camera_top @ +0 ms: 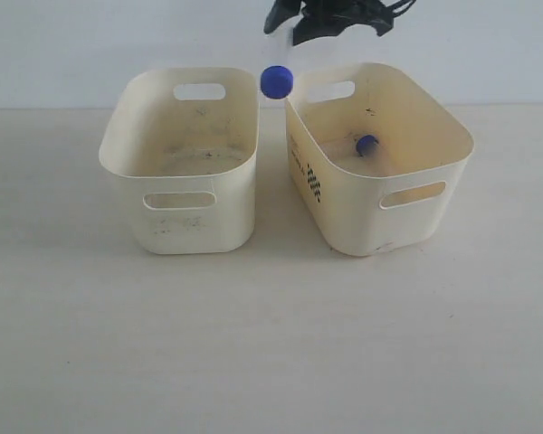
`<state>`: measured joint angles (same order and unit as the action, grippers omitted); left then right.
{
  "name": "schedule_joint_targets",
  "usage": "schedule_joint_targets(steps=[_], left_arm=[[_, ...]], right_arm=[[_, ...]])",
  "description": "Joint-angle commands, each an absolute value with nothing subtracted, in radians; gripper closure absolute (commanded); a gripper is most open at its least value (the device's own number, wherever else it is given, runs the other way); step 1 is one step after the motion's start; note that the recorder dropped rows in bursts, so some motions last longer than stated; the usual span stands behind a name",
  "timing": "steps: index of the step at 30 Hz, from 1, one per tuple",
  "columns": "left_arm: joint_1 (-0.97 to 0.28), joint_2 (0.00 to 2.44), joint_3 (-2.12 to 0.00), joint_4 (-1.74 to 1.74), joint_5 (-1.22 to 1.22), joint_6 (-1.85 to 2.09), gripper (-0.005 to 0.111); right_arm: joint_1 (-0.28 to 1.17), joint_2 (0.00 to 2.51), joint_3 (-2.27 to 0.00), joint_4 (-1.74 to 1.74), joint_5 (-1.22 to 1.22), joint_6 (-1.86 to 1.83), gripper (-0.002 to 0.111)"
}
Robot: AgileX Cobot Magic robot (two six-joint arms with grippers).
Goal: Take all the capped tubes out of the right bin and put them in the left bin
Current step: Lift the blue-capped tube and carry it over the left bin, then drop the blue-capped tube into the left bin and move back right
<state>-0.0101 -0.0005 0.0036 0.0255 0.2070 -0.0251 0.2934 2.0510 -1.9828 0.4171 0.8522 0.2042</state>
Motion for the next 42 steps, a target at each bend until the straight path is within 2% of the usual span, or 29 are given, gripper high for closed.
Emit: schedule_joint_targets(steps=[1, 14, 16, 18, 20, 21, 22, 24, 26, 28, 35, 42], left_arm=[[-0.010, 0.000, 0.000, 0.019, 0.202, -0.035, 0.102], [-0.010, 0.000, 0.000, 0.019, 0.202, -0.035, 0.102], [-0.010, 0.000, 0.000, 0.019, 0.202, -0.035, 0.102], [-0.010, 0.000, 0.000, 0.019, 0.202, -0.035, 0.102], [-0.010, 0.000, 0.000, 0.019, 0.202, -0.035, 0.102], [-0.010, 0.000, 0.000, 0.019, 0.202, -0.035, 0.102], [-0.010, 0.000, 0.000, 0.019, 0.202, -0.035, 0.102], [-0.010, 0.000, 0.000, 0.019, 0.202, -0.035, 0.102], [-0.010, 0.000, 0.000, 0.019, 0.202, -0.035, 0.102], [-0.010, 0.000, 0.000, 0.019, 0.202, -0.035, 0.102], [-0.010, 0.000, 0.000, 0.019, 0.202, -0.035, 0.102], [-0.010, 0.000, 0.000, 0.019, 0.202, -0.035, 0.102]], right_arm=[[0.311, 2.086, -1.986, 0.478, 0.790, 0.148, 0.108], [0.455, 2.139, -1.986, 0.482, 0.642, 0.096, 0.108], [0.459, 2.151, -1.986, 0.482, 0.644, 0.096, 0.103], [0.459, 2.163, -1.986, 0.482, 0.662, 0.096, 0.085], [0.459, 2.174, -1.986, 0.482, 0.681, 0.096, 0.057], [0.459, 2.175, -1.986, 0.485, 0.692, 0.096, 0.036], [0.459, 2.177, -1.986, 0.485, 0.698, 0.098, 0.024], [0.459, 2.182, -1.986, 0.485, 0.717, 0.104, 0.012], [0.459, 2.182, -1.986, 0.476, 0.742, 0.110, 0.017], [0.459, 2.180, -1.988, 0.475, 0.766, 0.107, 0.031], [0.437, 2.102, -2.004, 0.398, 0.808, 0.062, 0.109], [0.341, 2.041, -2.006, 0.145, 0.907, 0.059, 0.108]])
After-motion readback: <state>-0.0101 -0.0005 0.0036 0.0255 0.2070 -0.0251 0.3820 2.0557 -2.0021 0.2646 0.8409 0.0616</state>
